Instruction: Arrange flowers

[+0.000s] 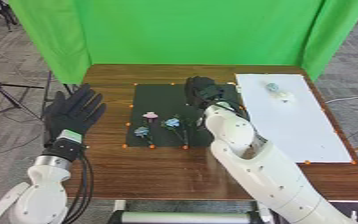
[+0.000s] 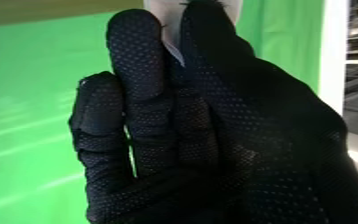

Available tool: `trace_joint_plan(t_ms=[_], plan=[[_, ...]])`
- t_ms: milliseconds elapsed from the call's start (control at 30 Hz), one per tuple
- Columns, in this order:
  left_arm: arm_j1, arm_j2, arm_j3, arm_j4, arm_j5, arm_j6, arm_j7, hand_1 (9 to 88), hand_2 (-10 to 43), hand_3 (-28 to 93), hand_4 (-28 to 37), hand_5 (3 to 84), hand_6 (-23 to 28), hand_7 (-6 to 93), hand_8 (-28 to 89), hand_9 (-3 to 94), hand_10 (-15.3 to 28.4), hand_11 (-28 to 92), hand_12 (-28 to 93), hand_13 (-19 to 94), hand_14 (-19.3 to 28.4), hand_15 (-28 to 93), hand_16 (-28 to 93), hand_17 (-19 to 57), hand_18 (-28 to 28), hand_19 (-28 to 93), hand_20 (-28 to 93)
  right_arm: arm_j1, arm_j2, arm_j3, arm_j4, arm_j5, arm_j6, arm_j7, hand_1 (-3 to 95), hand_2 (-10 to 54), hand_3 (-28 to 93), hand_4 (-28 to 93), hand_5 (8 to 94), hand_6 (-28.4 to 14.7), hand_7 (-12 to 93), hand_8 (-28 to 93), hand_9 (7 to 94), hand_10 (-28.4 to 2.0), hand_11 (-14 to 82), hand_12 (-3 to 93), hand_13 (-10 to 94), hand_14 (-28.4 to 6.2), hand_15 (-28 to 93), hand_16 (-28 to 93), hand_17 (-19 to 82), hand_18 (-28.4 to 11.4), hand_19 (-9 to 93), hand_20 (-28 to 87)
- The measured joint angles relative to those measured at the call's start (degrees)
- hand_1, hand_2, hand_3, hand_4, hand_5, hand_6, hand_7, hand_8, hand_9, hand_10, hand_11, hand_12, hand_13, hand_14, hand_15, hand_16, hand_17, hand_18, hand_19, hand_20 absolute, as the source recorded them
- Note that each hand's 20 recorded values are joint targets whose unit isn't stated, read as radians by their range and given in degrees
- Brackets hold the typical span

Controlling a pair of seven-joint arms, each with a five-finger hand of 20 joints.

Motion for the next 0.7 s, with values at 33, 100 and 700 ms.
trace_joint_plan(t_ms=[33, 100, 700], plan=[[-0.3, -0.05, 0.20, 0.12, 0.00, 0.00, -0.12, 28.0, 11.3, 71, -28.3, 44.0, 7.5, 15.6, -9, 34.5, 14.0, 22, 11, 21, 14.5, 39, -8, -5.0, 14.8, 39, 11, 0.0, -0.7, -0.3, 0.1, -0.2, -0.2, 0.1, 67.4, -9.5, 69, -28, 73.3, -0.2, 34, 4, 85.6, -7.8, 11.8, 45.2, 72, -5.7, 37, 46, 42, -16.5, 82, 34], [-0.9, -0.14, 0.57, 0.31, 0.03, 0.00, -0.37, 27.9, 11.3, 71, -28.3, 43.9, 7.5, 15.6, -9, 34.5, 14.0, 22, 11, 21, 14.4, 39, -8, -5.0, 14.9, 39, 11, -0.1, -1.9, -0.6, 0.4, -0.7, -0.4, 0.1, 67.4, -9.5, 69, -28, 73.3, -0.2, 34, 4, 85.5, -7.9, 11.9, 45.2, 72, -5.7, 37, 46, 42, -16.5, 82, 34], [-1.7, -0.87, 0.07, 0.45, 0.44, 0.07, -2.52, 28.8, 12.5, 71, -28.2, 44.2, 7.3, 16.5, -9, 34.6, 14.0, 23, 11, 23, 14.7, 41, -7, -5.1, 15.2, 39, 11, -3.3, -2.5, 0.4, 0.6, -2.8, -7.2, 0.3, 65.0, -9.5, 70, -28, 68.3, -1.6, 27, 0, 78.7, -9.2, 6.6, 35.1, 67, -6.1, 32, 39, 39, -17.6, 80, 36]])
